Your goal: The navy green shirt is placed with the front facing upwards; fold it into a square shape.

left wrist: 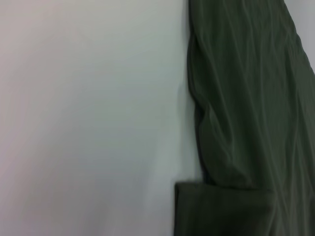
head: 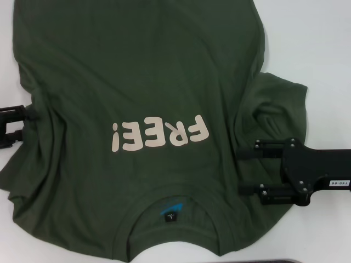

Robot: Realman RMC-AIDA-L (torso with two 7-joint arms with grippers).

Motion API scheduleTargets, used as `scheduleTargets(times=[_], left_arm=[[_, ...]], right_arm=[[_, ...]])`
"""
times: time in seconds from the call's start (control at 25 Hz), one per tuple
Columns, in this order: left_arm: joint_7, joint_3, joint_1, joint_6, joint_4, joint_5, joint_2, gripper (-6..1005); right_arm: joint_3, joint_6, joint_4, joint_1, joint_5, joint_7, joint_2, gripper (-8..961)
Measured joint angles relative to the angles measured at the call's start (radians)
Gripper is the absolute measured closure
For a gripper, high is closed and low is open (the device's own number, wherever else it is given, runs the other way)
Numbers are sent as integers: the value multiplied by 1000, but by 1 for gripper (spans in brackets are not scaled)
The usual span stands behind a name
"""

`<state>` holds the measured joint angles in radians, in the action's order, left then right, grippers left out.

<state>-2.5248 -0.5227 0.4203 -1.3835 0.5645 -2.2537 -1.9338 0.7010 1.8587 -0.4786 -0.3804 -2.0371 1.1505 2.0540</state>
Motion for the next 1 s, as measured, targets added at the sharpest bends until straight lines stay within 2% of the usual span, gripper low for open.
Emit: scheduleTargets(times=[0.28,0.52,0.72,1.0], left_arm=[[6,-31,8,-28,6,0,5,440],[4,-46,10,-34,9,0,7,675],[4,-47,10,-39,9,0,11,909],[6,-53,10,-44,9,0,15,955]], right_arm=[[0,5,0,0,0,0,0,221],[-2,5,0,0,0,0,0,221],[-2,5,0,0,1,0,-1,222],[-1,5,0,-3,4,0,-3,220]])
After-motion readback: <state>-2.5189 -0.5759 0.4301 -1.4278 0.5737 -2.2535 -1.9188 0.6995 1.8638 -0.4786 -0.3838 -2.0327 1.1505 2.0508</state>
